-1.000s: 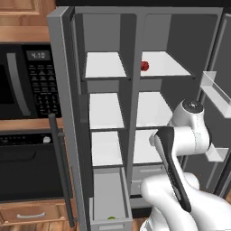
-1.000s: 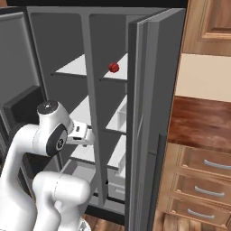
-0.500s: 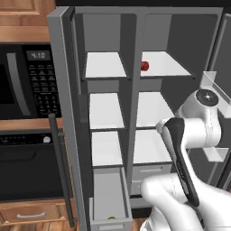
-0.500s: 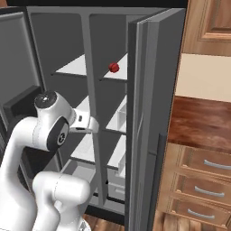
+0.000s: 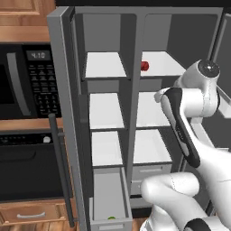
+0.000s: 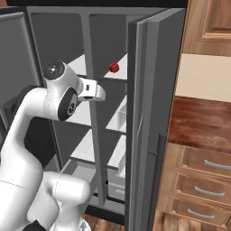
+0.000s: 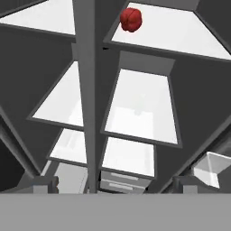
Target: Take the lemon and bell pepper from the fridge shelf and place them in the freezer drawer to begin freezing them.
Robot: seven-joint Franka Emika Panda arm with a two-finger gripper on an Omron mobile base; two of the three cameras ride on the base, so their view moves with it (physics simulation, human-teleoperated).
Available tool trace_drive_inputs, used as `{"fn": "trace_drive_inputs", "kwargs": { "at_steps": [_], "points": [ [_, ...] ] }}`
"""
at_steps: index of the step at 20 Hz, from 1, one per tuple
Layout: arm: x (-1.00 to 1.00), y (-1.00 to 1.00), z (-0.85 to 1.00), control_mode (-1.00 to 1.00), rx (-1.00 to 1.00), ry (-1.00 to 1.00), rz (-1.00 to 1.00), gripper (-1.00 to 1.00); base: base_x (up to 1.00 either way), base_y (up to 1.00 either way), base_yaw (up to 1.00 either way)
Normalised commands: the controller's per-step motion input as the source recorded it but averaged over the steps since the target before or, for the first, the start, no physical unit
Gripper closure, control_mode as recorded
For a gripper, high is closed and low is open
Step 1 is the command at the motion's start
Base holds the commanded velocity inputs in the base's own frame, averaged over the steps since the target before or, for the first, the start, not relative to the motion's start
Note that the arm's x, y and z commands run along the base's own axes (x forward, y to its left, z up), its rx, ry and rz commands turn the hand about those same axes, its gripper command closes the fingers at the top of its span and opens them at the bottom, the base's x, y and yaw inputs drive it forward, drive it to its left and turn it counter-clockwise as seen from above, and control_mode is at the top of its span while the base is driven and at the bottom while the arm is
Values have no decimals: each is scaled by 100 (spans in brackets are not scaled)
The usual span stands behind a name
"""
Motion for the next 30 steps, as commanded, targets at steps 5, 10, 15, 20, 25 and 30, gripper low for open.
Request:
{"fn": "trace_drive_inputs", "kwargs": {
  "at_steps": [5,10,15,20,25,30],
  "points": [
    [76,-1,41,-100,-4,-3,12,-100,0,0,0],
    [88,-2,37,-100,-10,5,9,-100,0,0,0],
    [69,-3,22,-100,-8,1,2,-100,0,0,0],
    [68,-9,1,-100,-1,0,4,-100,0,0,0],
    [72,-9,-5,-100,0,0,9,-100,0,0,0],
    [61,-10,-28,-100,0,1,7,-100,0,0,0]
  ]
}}
